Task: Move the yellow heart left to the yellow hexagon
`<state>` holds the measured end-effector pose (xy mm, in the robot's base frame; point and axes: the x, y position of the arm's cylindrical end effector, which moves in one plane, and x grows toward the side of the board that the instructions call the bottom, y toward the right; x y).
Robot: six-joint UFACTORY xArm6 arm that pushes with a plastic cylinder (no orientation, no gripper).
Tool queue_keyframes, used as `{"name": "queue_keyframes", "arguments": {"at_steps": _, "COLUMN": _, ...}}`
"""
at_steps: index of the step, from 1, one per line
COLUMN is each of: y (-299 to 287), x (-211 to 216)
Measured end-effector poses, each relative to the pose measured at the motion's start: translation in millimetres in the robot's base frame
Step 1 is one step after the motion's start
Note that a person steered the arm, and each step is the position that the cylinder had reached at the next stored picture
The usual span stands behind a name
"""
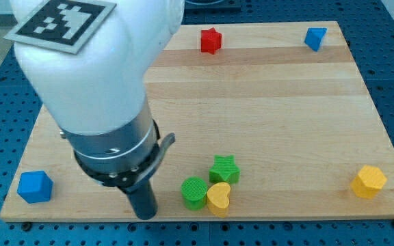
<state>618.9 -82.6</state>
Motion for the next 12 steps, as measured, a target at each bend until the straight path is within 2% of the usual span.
{"name": "queue_keyframes", "arguments": {"at_steps": 2, "y": 4.1, "x": -0.2}}
{"name": "queue_keyframes", "arguments": {"at_steps": 8, "y": 89.7, "x": 0.2}}
{"name": "queue_keyframes", "arguments": {"at_steps": 9, "y": 122.1, "x": -0.9}}
{"name": "queue_keyframes", "arguments": {"at_steps": 10, "y": 156.0, "x": -9.1}}
{"name": "queue_keyframes", "arguments": {"at_steps": 11, "y": 184.0, "x": -35.4}}
{"name": "queue_keyframes", "arguments": {"at_steps": 12, "y": 175.2, "x": -33.8}}
